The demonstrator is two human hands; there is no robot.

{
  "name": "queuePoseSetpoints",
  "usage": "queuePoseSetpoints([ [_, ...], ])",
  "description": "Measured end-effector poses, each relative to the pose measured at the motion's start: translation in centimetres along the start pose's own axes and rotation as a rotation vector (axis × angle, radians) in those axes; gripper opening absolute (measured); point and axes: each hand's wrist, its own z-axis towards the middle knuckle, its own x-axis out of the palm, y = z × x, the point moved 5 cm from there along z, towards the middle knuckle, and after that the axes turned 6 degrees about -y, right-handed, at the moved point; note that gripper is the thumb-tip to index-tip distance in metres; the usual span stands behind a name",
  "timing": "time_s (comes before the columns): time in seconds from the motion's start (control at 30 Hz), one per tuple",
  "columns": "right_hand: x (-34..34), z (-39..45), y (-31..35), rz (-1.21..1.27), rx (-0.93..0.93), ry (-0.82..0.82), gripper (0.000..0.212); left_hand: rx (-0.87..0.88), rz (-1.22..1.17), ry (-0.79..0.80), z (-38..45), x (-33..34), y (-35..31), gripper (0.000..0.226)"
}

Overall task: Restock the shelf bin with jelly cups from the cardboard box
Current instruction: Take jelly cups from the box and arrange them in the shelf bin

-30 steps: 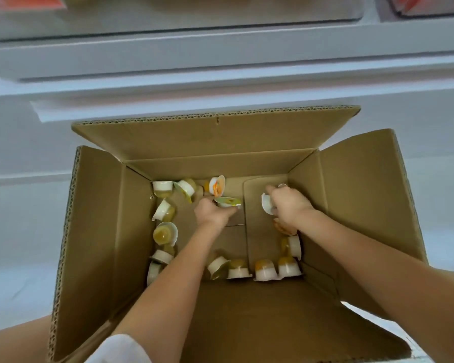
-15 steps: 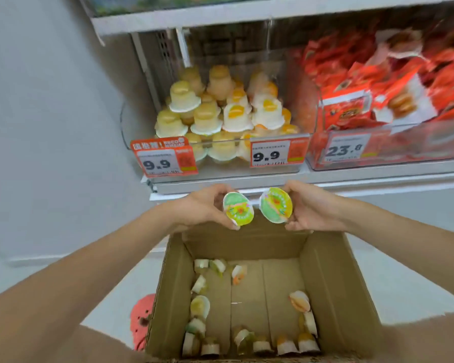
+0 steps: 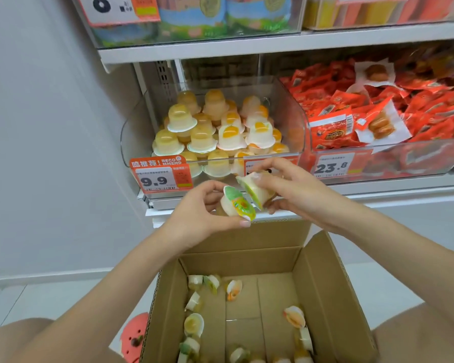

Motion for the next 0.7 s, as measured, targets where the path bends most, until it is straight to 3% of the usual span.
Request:
queuePoseSetpoints([
  [0.1, 0.5, 0.2, 0.7, -0.111, -0.105, 0.081, 0.033, 0.007, -0.035, -0.021, -0.1, 0.2, -0.3, 0.071],
  [0.27, 1.0, 0.3, 1.6, -0.052, -0.128, 0.178, 0.037, -0.018, -0.160, -0.160, -0.7, -0.2, -0.4, 0.071],
  [0.43, 1.8, -0.1, 1.3, -0.033, -0.140, 0.182, 0.041, 0.084, -0.125, -0.268, -1.6, -0.4, -0.5, 0.059],
  [0.53, 2.5, -0.2, 1.0, 0.010, -0.096, 0.200, 0.056, 0.122, -0.079, -0.337, -1.9, -0.6, -0.6, 0.052],
  [0.7, 2.8, 0.0, 1.0, -0.003, -0.141, 0.084, 0.061, 0.194, 0.054, -0.396, -2.1, -0.7, -1.2, 0.058],
])
